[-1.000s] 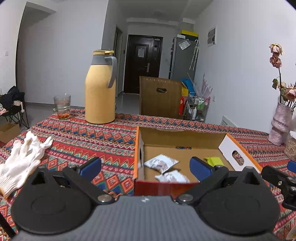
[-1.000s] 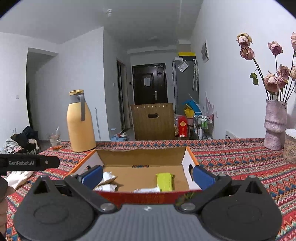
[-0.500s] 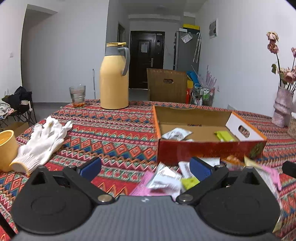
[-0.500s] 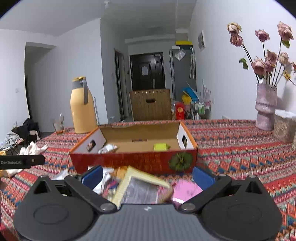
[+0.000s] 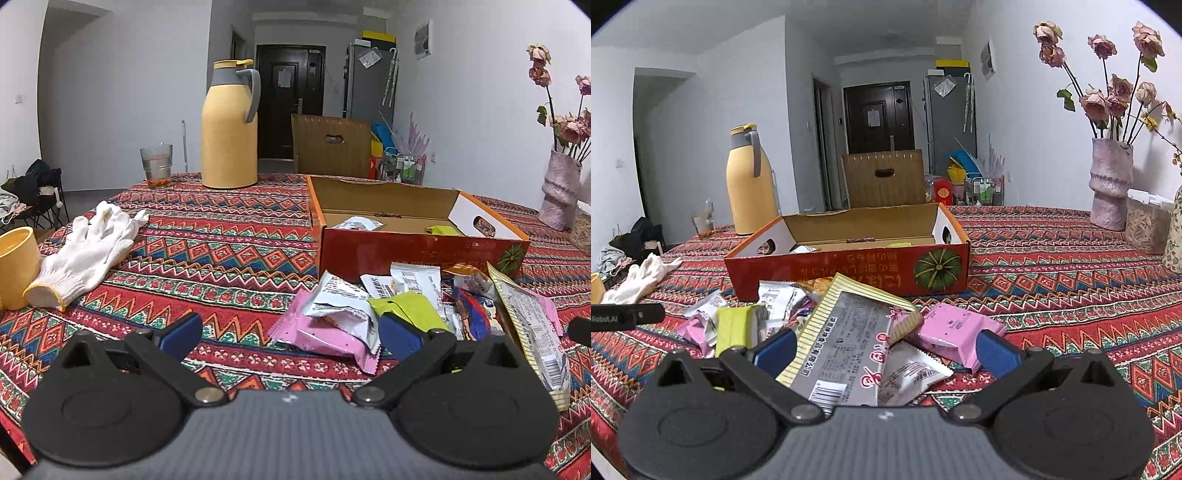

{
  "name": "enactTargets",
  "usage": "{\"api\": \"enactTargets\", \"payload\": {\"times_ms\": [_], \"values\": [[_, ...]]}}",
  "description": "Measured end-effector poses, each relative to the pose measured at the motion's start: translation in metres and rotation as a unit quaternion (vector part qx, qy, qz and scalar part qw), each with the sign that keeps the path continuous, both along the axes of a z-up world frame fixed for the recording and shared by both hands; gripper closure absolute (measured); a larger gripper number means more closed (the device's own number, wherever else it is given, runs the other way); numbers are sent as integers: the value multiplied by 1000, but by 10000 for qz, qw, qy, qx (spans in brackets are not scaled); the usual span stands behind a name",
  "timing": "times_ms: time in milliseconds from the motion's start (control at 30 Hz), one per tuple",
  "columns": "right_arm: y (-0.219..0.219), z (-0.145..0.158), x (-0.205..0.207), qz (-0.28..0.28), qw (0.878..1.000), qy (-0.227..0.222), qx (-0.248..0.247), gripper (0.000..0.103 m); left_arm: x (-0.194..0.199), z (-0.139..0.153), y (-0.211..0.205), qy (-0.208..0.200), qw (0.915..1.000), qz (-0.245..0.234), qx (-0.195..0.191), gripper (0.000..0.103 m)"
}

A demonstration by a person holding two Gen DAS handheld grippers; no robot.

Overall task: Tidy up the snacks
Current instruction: 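Return to the pile and grasp the large silver bag with the right gripper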

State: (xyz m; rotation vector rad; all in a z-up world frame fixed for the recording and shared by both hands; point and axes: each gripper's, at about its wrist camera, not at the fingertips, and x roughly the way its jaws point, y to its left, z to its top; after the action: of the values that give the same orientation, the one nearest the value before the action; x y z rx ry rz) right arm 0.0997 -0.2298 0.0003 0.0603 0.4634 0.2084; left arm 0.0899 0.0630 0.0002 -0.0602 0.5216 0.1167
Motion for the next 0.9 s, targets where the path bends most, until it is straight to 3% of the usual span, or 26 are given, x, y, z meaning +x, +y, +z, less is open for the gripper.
{"api": "enactTargets", "payload": {"times_ms": [267,533,633,700,800,900], "values": [[18,-7,20,140,9994,302,113,1,-1,-3,-3,25,9999,-92,-45,0],[31,-31,47,-29,9958,859,324,15,0,-9,0,109,9998,-105,-109,0],[28,-36,45,-20,9950,895,452,24,1,-10,2,130,9998,-90,-151,0],[26,-35,44,95,9943,897,560,41,2,-10,2,139,9997,-96,-166,0],[23,-33,40,182,9940,857,655,57,1,-11,2,150,9996,-121,-183,0],[20,-31,34,186,9944,766,704,63,1,-11,1,167,9996,-137,-183,0]]}}
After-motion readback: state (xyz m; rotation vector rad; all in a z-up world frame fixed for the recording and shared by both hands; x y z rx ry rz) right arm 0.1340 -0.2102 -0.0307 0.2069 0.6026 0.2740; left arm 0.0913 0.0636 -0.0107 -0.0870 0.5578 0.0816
